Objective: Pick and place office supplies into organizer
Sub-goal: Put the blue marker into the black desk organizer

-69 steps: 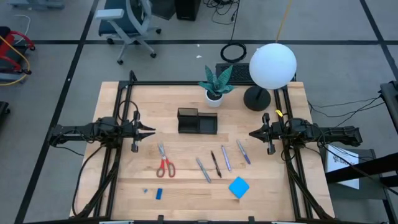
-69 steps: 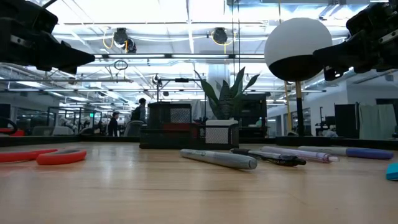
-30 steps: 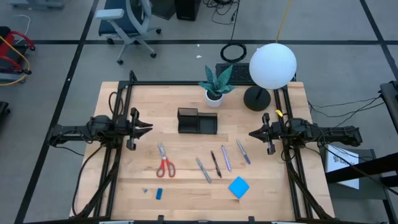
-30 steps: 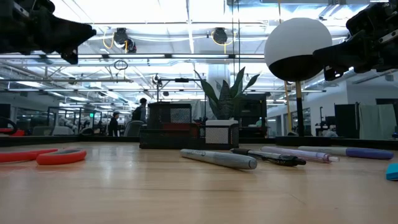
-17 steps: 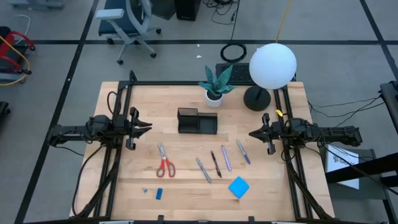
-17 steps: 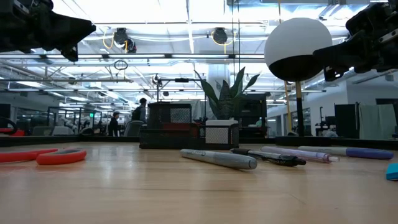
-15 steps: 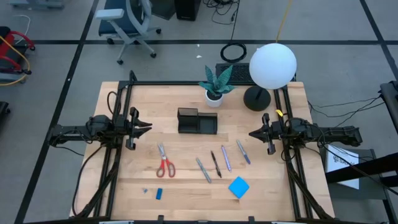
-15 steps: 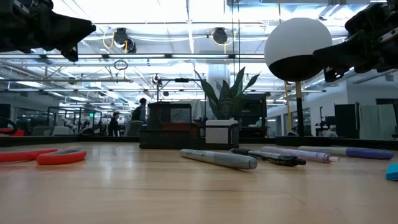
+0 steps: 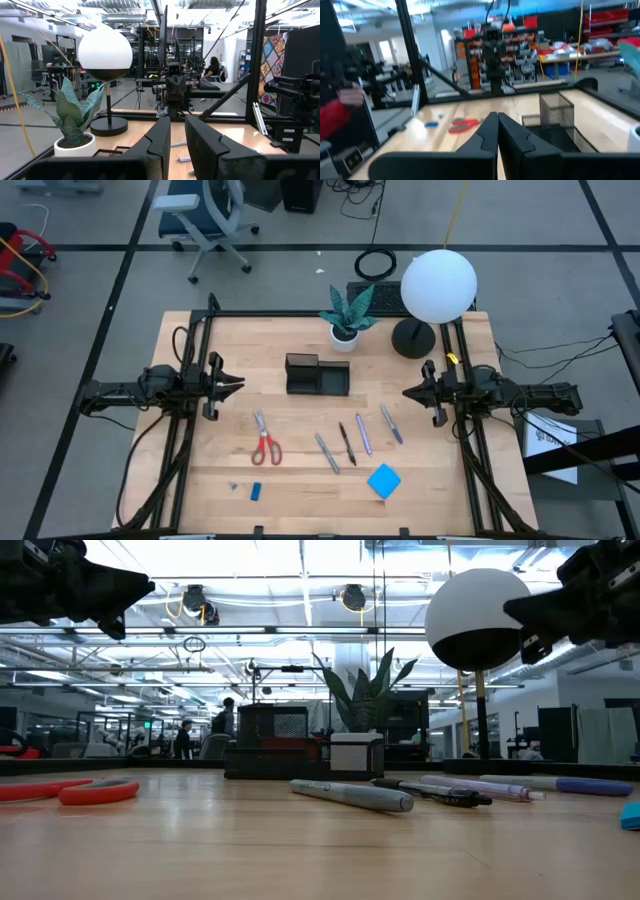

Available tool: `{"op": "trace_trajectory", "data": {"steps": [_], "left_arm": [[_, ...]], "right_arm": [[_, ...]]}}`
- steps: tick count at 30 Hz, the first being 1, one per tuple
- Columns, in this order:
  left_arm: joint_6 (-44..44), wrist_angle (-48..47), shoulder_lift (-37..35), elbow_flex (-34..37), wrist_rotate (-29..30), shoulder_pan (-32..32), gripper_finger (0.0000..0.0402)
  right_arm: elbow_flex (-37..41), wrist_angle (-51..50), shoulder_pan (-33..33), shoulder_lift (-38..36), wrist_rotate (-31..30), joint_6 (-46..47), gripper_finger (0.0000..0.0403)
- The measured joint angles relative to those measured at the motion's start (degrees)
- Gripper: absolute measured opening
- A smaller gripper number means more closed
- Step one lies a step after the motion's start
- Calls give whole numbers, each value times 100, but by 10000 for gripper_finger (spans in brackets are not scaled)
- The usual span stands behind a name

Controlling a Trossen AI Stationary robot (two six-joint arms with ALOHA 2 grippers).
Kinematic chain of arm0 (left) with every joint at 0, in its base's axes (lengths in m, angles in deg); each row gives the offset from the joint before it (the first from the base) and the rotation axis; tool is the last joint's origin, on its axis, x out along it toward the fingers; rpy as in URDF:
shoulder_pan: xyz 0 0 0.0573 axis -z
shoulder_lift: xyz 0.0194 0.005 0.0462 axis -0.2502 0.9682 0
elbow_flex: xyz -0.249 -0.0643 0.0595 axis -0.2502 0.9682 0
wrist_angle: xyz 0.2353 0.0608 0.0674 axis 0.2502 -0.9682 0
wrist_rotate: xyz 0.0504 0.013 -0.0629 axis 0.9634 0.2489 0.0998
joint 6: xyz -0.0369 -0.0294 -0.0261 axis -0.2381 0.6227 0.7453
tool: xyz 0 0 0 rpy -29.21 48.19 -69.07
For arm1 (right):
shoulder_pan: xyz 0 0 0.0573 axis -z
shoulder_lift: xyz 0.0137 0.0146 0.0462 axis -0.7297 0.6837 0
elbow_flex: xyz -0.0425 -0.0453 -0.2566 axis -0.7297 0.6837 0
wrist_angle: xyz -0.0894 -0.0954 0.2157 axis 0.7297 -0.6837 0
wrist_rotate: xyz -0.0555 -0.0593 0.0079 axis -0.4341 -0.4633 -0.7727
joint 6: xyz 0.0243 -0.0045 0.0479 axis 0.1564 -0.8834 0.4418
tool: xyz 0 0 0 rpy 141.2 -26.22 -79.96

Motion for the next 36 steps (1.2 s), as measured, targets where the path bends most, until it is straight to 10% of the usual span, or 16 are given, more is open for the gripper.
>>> {"op": "trace_trajectory", "data": {"steps": [10,36], "left_arm": [[-2,0,0,0,2,2,67],[-9,0,1,2,25,1,67]], "right_arm": [[1,1218,-2,2,893,72,0],[-19,2576,0,57,862,299,0]]}}
